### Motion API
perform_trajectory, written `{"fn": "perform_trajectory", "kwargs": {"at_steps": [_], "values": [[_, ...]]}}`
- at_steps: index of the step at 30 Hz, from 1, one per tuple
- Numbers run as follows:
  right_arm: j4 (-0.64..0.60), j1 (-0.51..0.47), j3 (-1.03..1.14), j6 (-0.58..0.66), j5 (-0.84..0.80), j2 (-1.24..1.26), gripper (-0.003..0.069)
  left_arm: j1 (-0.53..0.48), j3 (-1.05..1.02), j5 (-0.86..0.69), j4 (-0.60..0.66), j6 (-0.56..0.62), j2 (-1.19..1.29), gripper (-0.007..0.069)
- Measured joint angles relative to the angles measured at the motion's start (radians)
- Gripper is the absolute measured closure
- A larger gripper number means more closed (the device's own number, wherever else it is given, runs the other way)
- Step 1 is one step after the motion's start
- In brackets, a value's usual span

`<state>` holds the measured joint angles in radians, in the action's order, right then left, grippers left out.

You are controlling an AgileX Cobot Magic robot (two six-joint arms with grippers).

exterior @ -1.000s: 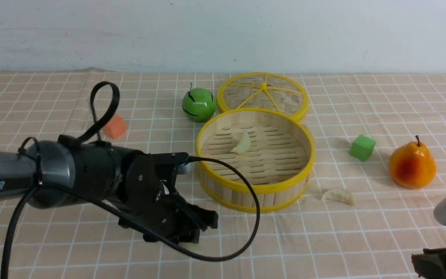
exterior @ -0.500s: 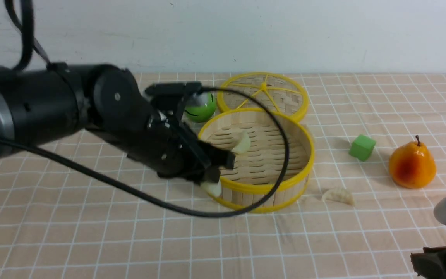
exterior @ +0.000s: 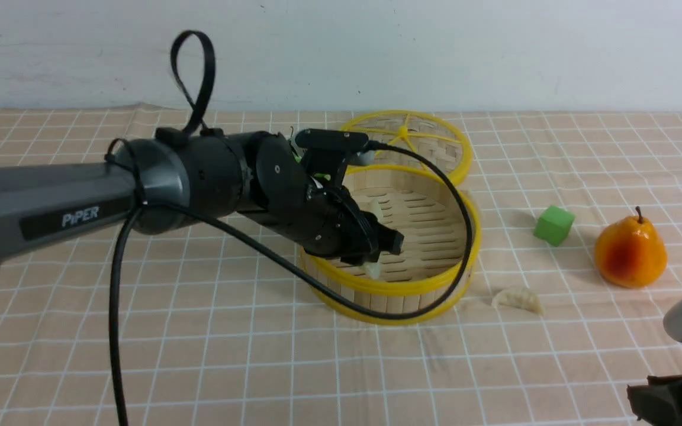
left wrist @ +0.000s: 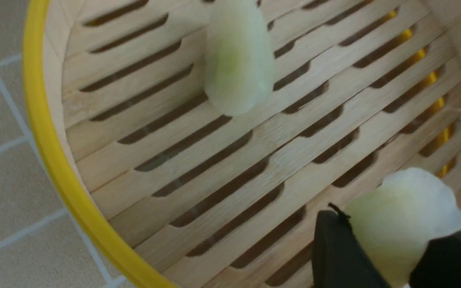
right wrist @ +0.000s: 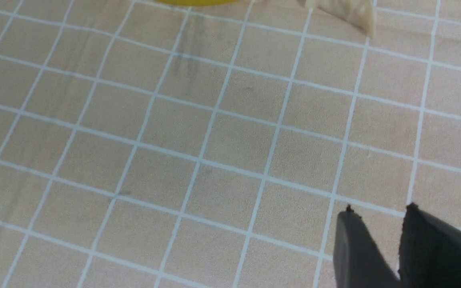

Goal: Put the dumplings into the steamer on the table with the brown tablecloth.
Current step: 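Place the dumpling into the bamboo steamer basket with the left gripper, then reach for and grasp a dumpling lying on the table beside the steamer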

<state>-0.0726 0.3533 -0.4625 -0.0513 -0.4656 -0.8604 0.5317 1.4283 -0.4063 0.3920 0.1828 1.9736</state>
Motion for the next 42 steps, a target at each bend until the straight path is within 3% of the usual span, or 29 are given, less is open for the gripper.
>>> {"fn": "perform_trajectory", "kwargs": {"at_steps": [2,10,14,19,22,24,25,29,34,42], "values": [[0.0,0.0,0.0,0.0,0.0,0.0,0.0472,0.0,0.002,-0.002,-0.008,0.001,0.009,0.0391],[0.016,0.0,0.0,0.002,0.03,0.0,0.0469,0.0,0.02,-0.061,-0.014,-0.021,-0.034,0.0152],[0.009,0.0,-0.003,0.002,0.011,0.0,0.0464,0.0,0.084,-0.194,-0.05,-0.02,-0.157,0.0128],[0.003,0.0,-0.09,0.002,-0.093,-0.046,0.0459,0.0,0.196,-0.361,-0.15,-0.02,-0.374,0.0221],[0.007,0.0,-0.213,0.002,-0.15,-0.149,0.0454,0.0,0.221,-0.461,-0.214,-0.036,-0.547,0.0368],[0.013,0.0,-0.255,0.002,-0.158,-0.182,0.045,0.0,0.223,-0.494,-0.229,-0.05,-0.59,0.0417],[0.029,-0.004,-0.334,0.002,-0.167,-0.267,0.0438,0.0,0.221,-0.552,-0.25,-0.075,-0.644,0.0491],[0.034,-0.052,-0.513,0.002,-0.171,-0.47,0.0388,0.0,0.147,-0.695,-0.302,-0.112,-0.769,0.0638],[0.016,-0.121,-0.743,0.035,-0.179,-0.718,0.0361,0.0,-0.1,-0.758,-0.439,-0.148,-0.926,0.0638],[-0.155,-0.208,-1.125,0.146,-0.244,-1.07,0.0358,0.0,-0.617,-0.58,-0.683,-0.417,-1.253,0.0638]]}}
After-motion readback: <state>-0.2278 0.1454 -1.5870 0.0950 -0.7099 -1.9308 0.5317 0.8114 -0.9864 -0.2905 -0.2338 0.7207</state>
